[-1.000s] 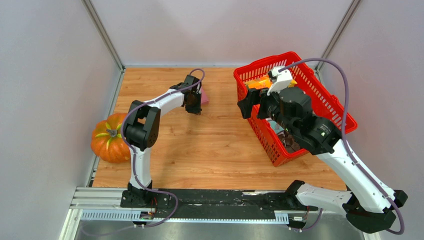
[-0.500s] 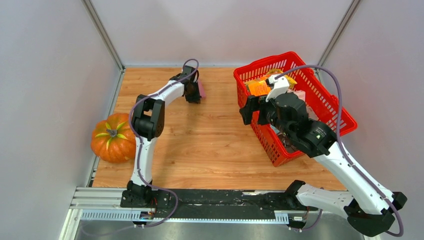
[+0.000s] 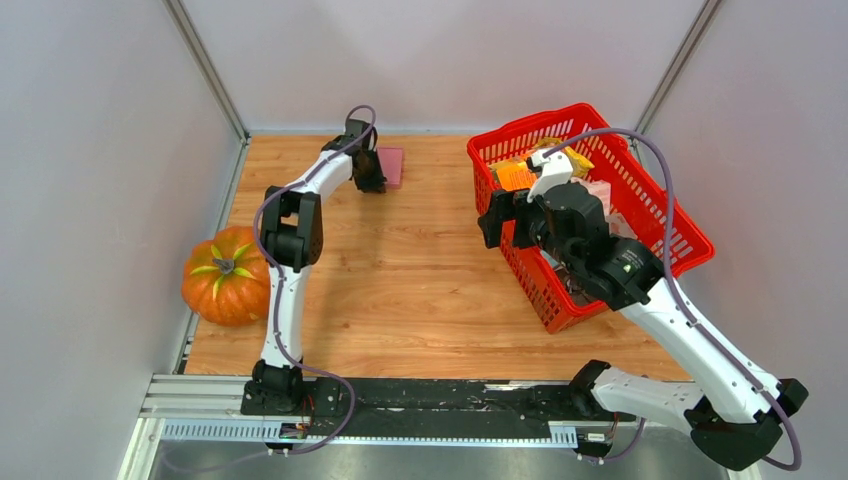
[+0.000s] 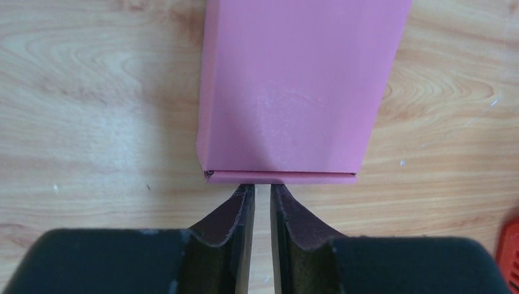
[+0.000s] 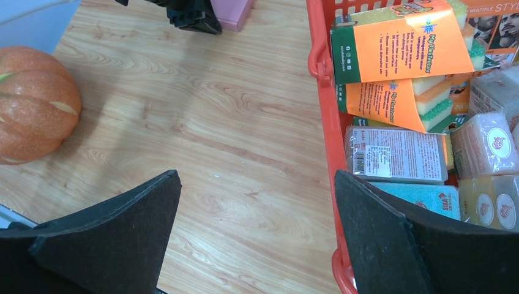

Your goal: Fold the paper box

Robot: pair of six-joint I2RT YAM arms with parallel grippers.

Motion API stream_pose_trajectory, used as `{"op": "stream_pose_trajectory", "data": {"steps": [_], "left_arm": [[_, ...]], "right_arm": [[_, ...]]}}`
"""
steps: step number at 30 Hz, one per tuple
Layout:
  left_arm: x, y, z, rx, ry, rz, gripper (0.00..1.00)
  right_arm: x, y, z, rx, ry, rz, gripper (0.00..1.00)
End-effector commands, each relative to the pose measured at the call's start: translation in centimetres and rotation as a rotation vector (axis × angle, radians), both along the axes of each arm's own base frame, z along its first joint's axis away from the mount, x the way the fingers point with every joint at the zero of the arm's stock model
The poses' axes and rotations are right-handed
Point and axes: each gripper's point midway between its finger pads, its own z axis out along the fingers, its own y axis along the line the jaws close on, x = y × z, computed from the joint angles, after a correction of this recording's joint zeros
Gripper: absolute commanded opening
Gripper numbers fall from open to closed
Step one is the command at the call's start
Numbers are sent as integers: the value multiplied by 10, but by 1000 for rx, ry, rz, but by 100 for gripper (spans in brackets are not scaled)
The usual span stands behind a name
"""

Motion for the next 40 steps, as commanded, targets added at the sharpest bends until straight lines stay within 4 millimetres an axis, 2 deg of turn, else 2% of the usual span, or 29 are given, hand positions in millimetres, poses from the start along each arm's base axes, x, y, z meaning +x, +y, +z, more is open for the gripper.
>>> {"op": "stream_pose_trajectory", "data": {"steps": [1,2,7,10,11,12,13,14,15,16,17,18,19,20,22,23,24,25,26,27,28,30,31,32,33,34,35,37,40], "left_arm": [[12,5,2,-3,-8,-12,24],[10,2,-3,-15,8,-22,24],[15,-4,2,-45,-6,-34,29],[5,-6,11,-57,7,-62,32],[0,-4,30,-60,-12,-68,32],[-6,-1,37,-56,-22,-66,33],[-35,7,14,-48,48,-54,35],[-27,8,64,-103,-104,-47,37],[-38,10,72,-136,-132,-44,40],[-72,15,51,-160,-76,-31,41],[-80,14,101,-211,-196,-55,41],[-96,16,111,-216,-212,-64,42],[-124,20,101,-216,-183,-69,42],[-142,16,147,-263,-291,-107,43],[-176,16,166,-292,-332,-139,44],[-202,20,204,-303,-410,-161,45],[-215,22,224,-304,-452,-176,47],[-225,24,261,-295,-541,-200,48],[-251,32,290,-274,-589,-204,49],[-263,37,316,-255,-644,-213,52],[-279,43,378,-229,-797,-238,54],[-307,52,424,-190,-880,-255,57],[-327,57,467,-155,-963,-280,57],[-338,60,485,-138,-997,-289,57],[-362,65,526,-129,-1105,-298,57],[-365,66,527,-115,-1092,-301,57],[-373,68,536,-112,-1118,-303,58],[-387,71,549,-117,-1164,-298,59],[-390,70,539,-130,-1153,-299,60]], "right_arm": [[6,1,9,22,-39,-4,100],[7,1,10,23,-42,-7,100],[9,5,6,22,-30,2,100],[9,6,3,20,-22,5,100],[9,6,1,16,-18,5,100],[8,6,1,16,-16,5,100],[7,4,0,10,-14,3,100],[5,1,0,6,-16,1,100],[4,-3,0,0,-19,-11,100],[3,-6,0,-7,-22,-18,100],[1,-11,1,-20,-18,-26,100],[-2,-18,4,-22,-26,-45,100],[-5,-24,4,-32,-21,-56,100],[-7,-28,7,-36,-29,-66,100],[-10,-46,17,-47,-61,-122,100],[-12,-55,19,-67,-70,-147,100],[-12,-68,32,-77,-102,-199,100],[-15,-77,38,-91,-115,-222,100],[-15,-85,47,-110,-136,-241,100],[-18,-99,78,-86,-194,-299,100],[-17,-106,86,-108,-202,-326,100],[-21,-123,122,-110,-261,-384,100],[-28,-132,159,-65,-313,-399,100],[-32,-138,175,-46,-339,-409,100],[-36,-141,189,-33,-363,-404,100],[-48,-150,216,25,-413,-408,100],[-53,-154,224,41,-431,-406,100],[-60,-153,230,34,-457,-356,100],[-65,-161,236,38,-476,-371,100]]}}
